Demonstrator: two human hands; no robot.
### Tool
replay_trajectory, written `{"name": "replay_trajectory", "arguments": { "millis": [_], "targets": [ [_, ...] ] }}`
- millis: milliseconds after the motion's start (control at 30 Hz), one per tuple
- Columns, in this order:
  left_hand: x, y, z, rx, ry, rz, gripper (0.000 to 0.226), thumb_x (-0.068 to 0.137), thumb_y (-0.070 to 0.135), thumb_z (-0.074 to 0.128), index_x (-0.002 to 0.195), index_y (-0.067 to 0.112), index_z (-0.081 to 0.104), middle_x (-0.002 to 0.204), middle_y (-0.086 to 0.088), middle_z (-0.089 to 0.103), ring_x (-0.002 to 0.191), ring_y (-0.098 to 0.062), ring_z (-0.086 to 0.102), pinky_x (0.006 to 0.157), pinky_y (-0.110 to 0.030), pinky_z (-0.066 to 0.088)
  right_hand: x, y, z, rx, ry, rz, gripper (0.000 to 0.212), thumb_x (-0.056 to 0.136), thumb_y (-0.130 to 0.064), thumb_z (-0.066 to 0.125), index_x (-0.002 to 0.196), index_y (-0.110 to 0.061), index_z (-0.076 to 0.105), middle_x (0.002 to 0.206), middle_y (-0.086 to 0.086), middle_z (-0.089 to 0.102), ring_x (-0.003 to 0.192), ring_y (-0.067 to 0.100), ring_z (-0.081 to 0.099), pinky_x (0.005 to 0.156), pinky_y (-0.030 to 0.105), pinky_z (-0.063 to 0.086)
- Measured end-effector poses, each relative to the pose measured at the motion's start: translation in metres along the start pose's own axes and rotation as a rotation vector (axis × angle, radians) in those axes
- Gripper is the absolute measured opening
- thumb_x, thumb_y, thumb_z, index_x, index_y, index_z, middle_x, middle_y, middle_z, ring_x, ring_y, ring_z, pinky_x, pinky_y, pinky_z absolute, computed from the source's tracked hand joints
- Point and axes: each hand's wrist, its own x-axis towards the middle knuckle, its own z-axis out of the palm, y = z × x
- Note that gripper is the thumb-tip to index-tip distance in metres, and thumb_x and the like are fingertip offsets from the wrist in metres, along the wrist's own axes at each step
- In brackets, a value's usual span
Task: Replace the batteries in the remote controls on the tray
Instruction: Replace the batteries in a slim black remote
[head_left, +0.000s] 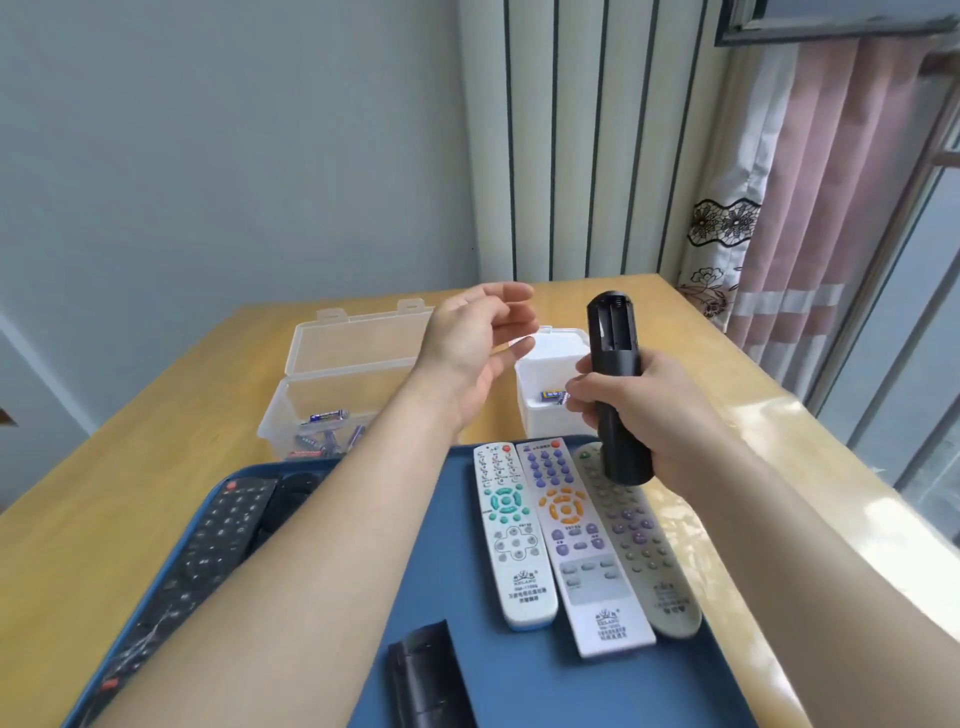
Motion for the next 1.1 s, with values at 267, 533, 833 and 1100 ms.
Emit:
{"name": "replay_trajectory", "arguments": {
  "millis": [267, 533, 833, 1100],
  "targets": [
    [-0.008, 0.0, -0.1, 0.851, 0.048, 0.044, 0.036, 0.093, 0.003, 0.035, 0.083, 0.02, 0.065, 0.078, -0.001, 0.067, 0.075, -0.02, 0.062, 0.065, -0.026, 0.047, 0.0, -0.003, 0.047, -0.122, -0.204, -0.086, 0.016, 0.08, 0.003, 0.071, 0.093, -0.004, 0.064, 0.092, 0.016, 0.071, 0.068, 0.02, 0.068, 0.054, 0.027, 0.056],
    [-0.003, 0.008, -0.128, 1.209, -0.104, -0.034, 0.029, 0.096, 0.019, 0.04, 0.09, 0.026, 0.067, 0.091, 0.004, 0.072, 0.083, -0.012, 0.063, 0.08, -0.03, 0.051, 0.021, -0.001, 0.104, -0.704, -0.276, -0.254, 0.022, 0.078, -0.01, 0.069, 0.091, -0.02, 0.055, 0.075, -0.003, 0.055, 0.067, 0.017, 0.053, 0.061, 0.027, 0.043],
    [0.003, 0.002, -0.116, 1.428, -0.493, -0.402, 0.068, 0.095, 0.064, 0.019, 0.104, 0.014, 0.064, 0.096, -0.005, 0.06, 0.087, -0.023, 0.055, 0.072, -0.031, 0.042, 0.024, 0.009, 0.109, -0.553, -0.286, -0.214, 0.022, 0.076, -0.002, 0.065, 0.098, -0.004, 0.064, 0.083, 0.018, 0.067, 0.061, 0.023, 0.055, 0.065, 0.042, 0.056],
    [0.021, 0.005, -0.118, 0.991, -0.399, -0.367, 0.034, 0.101, 0.042, 0.039, 0.098, 0.015, 0.06, 0.088, -0.007, 0.059, 0.072, -0.014, 0.058, 0.065, -0.022, 0.051, 0.022, 0.005, 0.097, -0.185, -0.325, -0.024, 0.023, 0.082, 0.002, 0.066, 0.103, -0.005, 0.062, 0.111, 0.023, 0.068, 0.083, 0.026, 0.067, 0.074, 0.034, 0.062]
  ]
}}
